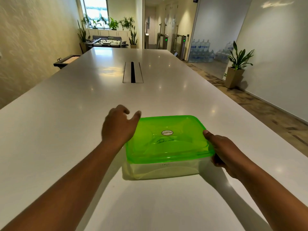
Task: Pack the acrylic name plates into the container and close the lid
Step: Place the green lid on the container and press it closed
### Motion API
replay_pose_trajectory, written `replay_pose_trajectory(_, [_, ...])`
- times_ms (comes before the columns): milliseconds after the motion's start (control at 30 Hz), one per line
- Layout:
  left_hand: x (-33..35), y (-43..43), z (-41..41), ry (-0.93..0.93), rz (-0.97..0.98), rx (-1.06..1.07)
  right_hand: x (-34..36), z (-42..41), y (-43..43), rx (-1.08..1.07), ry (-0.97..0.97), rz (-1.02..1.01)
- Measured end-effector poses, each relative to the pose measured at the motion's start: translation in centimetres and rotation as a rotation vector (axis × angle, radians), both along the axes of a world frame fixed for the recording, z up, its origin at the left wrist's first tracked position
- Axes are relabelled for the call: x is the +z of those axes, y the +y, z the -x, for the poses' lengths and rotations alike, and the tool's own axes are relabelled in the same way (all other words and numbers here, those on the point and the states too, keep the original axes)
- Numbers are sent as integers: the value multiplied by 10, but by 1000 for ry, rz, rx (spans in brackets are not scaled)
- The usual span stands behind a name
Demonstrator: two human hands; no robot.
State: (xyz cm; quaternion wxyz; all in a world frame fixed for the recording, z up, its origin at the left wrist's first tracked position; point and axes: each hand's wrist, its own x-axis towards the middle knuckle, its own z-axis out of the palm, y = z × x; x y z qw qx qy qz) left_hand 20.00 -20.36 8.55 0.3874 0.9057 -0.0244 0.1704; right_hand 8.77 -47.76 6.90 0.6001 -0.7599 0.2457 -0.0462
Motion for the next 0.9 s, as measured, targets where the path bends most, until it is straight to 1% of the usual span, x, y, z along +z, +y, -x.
replay_pose_trajectory(67, [-12, 13, 21, 54, 52, 45, 0, -1, 1, 3, -3, 57])
replay_pose_trajectory(100, [-17, 15, 32, 100, 113, 38, 0, -2, 2, -1, -12, 77])
replay_pose_trajectory(233, [-27, 3, 61, 264, 567, -66, -1, -2, 10, -8, -66, 37])
replay_pose_trajectory(300, [-30, -5, 66, 263, 668, -73, -3, -1, 14, 8, -85, 19])
replay_pose_trajectory(433, [-33, -9, 66, 263, 686, 1, -3, 0, 16, 33, -97, 50])
replay_pose_trajectory(500, [-31, -8, 65, 277, 671, -13, 1, -1, 12, 70, -48, 68])
replay_pose_trajectory(567, [-26, -2, 59, 297, 672, -11, 8, -4, 6, 110, 36, 141])
replay_pose_trajectory(667, [-20, 4, 43, 312, 658, 57, 21, -20, -3, 103, 90, 223])
replay_pose_trajectory(767, [-20, 4, 30, 314, 568, 114, 29, -43, -2, 85, 95, 186])
replay_pose_trajectory(900, [-21, 2, 18, 364, 543, 108, 33, -71, 2, 121, 162, 69])
